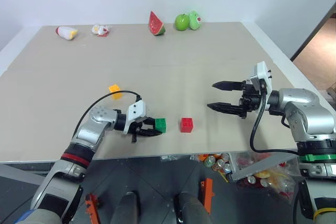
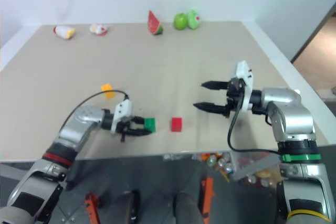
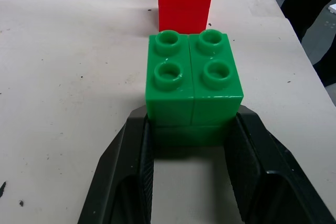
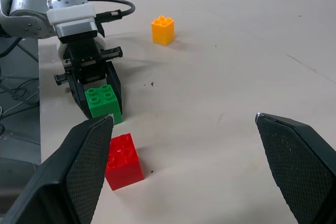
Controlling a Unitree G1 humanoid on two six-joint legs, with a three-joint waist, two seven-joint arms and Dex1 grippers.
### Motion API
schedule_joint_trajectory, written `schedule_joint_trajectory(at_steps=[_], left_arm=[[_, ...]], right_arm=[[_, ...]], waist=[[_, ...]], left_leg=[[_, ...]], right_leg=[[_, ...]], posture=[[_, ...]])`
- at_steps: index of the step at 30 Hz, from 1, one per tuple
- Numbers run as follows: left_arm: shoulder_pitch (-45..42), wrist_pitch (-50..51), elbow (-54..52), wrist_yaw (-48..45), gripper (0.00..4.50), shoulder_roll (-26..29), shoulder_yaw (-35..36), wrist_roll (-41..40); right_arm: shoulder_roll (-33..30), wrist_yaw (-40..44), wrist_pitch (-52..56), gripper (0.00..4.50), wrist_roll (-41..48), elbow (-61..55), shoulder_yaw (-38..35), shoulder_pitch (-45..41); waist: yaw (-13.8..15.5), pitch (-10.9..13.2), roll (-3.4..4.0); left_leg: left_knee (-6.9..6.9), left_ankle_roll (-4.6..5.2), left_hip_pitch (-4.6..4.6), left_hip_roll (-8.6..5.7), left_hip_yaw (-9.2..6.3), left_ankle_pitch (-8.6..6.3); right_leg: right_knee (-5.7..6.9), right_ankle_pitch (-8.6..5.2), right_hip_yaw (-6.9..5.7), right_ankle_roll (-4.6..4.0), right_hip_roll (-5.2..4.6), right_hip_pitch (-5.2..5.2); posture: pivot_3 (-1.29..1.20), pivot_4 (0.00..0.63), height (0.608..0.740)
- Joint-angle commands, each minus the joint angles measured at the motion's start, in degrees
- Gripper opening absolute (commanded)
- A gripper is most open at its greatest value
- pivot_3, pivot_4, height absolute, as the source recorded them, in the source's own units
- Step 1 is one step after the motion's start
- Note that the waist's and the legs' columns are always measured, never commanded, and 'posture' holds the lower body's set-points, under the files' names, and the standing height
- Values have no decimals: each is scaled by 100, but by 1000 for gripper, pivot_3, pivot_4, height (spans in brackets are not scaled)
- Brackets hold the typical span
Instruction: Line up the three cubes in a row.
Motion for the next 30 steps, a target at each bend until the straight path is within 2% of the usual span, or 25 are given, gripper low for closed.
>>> schedule_joint_trajectory(at_steps=[1, 3, 13, 17, 24, 30], left_arm=[[69, -48, -54, 191, 3283, 67, 172, 6], [105, -82, -46, 266, 3973, 128, 198, 44], [694, 232, -807, 93, 3973, 1297, 685, -177], [1111, 509, -1215, 325, 3973, 1742, 1310, -499], [1543, 1270, -1752, 1477, 3973, 1504, 2542, -1262], [1756, 1096, -1374, 2136, 3973, 1265, 2832, -1162]], right_arm=[[-24, 38, -66, 4500, 62, -44, -126, -175], [-23, 48, -68, 4500, 65, -19, -129, -205], [87, 279, -290, 4500, -105, 571, 29, -776], [332, 334, -499, 4500, -272, 840, 213, -1109], [1141, -37, -594, 4500, -397, 768, 483, -1382], [1486, -34, -602, 4500, -426, 680, 683, -1300]], waist=[[0, 0, 0], [0, 0, 0], [-172, 0, 0], [-178, 0, 0], [-118, 0, 0], [-109, 0, 0]], left_leg=[[0, 0, 0, 0, 0, 0], [3, 2, 0, 0, 0, 2], [-4, 8, 28, 10, 3, 5], [-14, 8, 27, 17, 9, 5], [-16, 7, 16, 21, 18, 4], [-16, 8, 14, 21, 20, 4]], right_leg=[[0, 0, 0, 0, 0, 0], [0, 5, 0, 2, 0, 1], [0, 32, 16, -19, 13, -5], [0, 28, 20, -27, 19, -13], [-1, 24, 22, -23, 17, -19], [-1, 23, 22, -20, 18, -18]], posture=[[0, 150, 740], [0, 150, 740], [0, 150, 740], [0, 150, 740], [0, 150, 740], [0, 150, 740]])
